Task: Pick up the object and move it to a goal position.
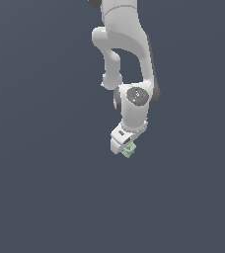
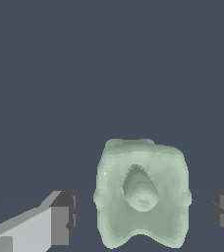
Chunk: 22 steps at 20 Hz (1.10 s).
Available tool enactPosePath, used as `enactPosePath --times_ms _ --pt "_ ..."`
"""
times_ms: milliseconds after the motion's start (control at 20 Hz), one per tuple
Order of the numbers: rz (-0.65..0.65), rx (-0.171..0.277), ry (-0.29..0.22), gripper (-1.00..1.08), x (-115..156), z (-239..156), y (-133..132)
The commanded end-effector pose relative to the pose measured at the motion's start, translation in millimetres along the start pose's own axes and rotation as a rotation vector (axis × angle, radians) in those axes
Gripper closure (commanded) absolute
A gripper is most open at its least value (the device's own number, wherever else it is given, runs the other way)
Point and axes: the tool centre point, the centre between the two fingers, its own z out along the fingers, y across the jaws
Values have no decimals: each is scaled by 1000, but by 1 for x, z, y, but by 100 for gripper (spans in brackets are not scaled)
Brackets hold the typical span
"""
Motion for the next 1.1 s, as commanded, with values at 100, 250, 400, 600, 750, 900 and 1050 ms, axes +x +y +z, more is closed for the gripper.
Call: enactPosePath --times_ms 100,250,400,600,750,900,1050 --pt "-3 1 -1 -92 -1 23 -1" --pt "-4 1 -1 -92 0 32 -1" --pt "-4 1 -1 -92 0 34 0" --pt "-4 1 -1 108 0 34 0" --pt "-4 1 -1 108 0 34 0" --pt "-4 1 -1 108 0 34 0" --pt "-3 0 0 108 1 32 0"
